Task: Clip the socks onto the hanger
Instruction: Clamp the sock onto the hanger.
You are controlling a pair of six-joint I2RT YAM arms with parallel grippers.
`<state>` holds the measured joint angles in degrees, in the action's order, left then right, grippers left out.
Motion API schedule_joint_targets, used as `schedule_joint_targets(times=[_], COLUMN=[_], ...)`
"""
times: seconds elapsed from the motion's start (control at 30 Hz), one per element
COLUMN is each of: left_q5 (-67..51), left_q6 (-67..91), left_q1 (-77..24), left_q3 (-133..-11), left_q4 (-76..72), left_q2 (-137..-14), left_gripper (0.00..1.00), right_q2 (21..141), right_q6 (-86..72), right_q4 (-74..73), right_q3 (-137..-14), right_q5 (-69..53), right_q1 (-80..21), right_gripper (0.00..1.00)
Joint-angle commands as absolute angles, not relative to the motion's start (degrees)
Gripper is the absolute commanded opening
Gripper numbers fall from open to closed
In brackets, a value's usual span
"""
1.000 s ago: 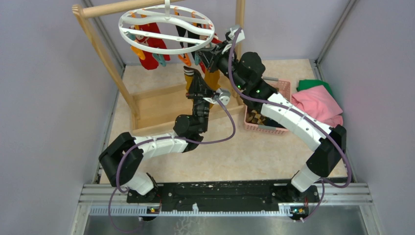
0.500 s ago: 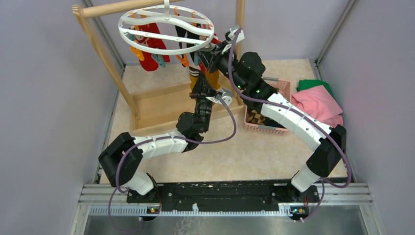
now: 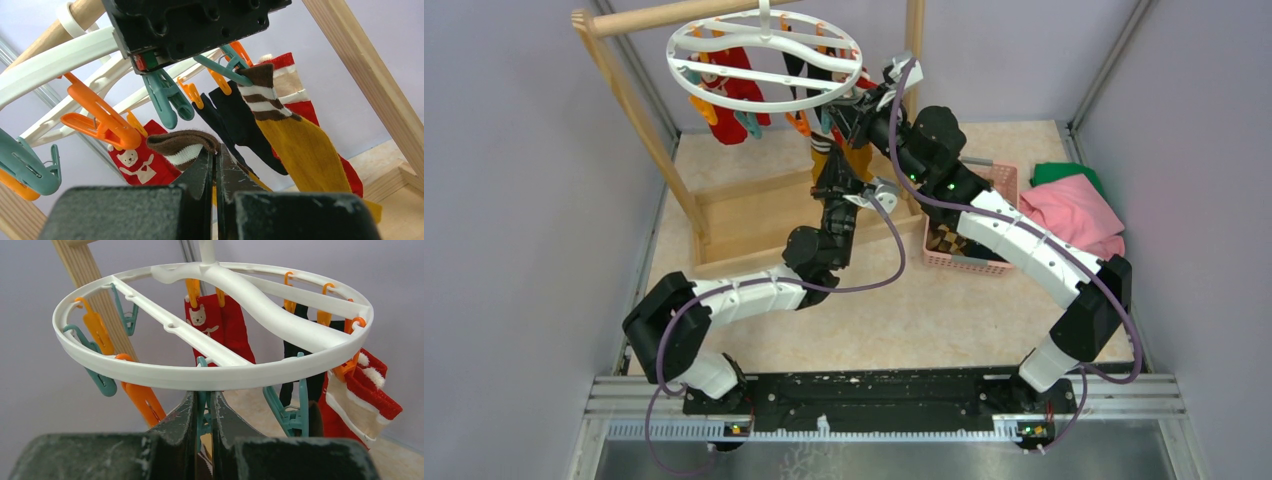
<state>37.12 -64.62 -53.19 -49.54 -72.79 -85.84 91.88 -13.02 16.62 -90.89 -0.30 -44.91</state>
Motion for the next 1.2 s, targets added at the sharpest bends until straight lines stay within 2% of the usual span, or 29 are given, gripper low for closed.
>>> schedule_joint_targets(times=[0.0,1.17], left_q5=[37.09,38.77], left_q6=[-64.07,-63.09], left_q1=[-53.33,-54.11], left_q3=[-51.55,-51.83], left_q4=[-74.71,-74.18], left_q2=[-83.26,-85.29], left_gripper=[0.0,0.0], right_q2=[92.1,91.35], right_q6=[-11.43,-11.4], right_q4=[17.48,18.18], right_q3=[-93.16,-93.01], right_q5=[-0.26,0.1], right_q1=[-45.43,-45.44], right_gripper=[0.0,0.0])
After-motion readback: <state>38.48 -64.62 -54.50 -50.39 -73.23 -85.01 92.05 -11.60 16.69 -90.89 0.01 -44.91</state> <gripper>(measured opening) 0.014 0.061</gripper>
